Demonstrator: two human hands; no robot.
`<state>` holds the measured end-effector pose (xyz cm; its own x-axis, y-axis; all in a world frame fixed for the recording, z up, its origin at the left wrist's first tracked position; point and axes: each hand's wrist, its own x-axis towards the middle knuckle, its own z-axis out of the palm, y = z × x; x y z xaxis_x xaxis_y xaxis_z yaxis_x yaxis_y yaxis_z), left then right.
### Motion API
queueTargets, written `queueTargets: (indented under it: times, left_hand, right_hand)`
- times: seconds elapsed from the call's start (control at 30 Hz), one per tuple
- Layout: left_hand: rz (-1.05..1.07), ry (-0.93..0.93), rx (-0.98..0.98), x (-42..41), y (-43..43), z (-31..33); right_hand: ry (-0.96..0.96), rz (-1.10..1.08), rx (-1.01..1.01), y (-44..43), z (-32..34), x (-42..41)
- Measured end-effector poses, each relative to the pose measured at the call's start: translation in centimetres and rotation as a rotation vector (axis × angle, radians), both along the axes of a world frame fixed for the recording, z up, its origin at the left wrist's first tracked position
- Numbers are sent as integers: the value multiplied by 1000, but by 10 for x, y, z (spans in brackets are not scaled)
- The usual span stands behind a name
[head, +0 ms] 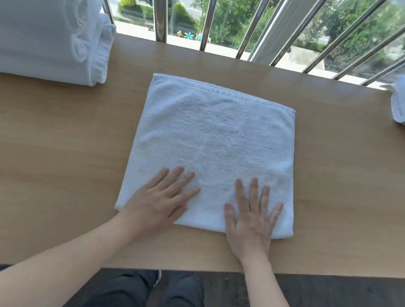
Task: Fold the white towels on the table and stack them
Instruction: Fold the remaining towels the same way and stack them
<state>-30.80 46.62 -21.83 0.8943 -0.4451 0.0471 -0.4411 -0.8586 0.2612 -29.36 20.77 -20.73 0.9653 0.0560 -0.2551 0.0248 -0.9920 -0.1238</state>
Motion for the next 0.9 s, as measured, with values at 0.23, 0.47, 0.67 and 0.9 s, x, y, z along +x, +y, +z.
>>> queueTargets:
  times: [0.23, 0.47, 0.67, 0.9]
  left_hand:
    - [-80, 108, 124, -15, 26, 6]
    - [-49, -99, -170, -32, 48, 8]
    - [330, -81, -420, -25, 66, 16]
    - [944, 116, -804, 35, 65, 48]
  right_hand:
    - [55, -251, -8, -56, 3, -15]
    - [-24, 226, 113, -45, 9, -48]
    - [-320, 131, 177, -41, 17, -21]
    - [-486, -26, 171, -27, 57, 58]
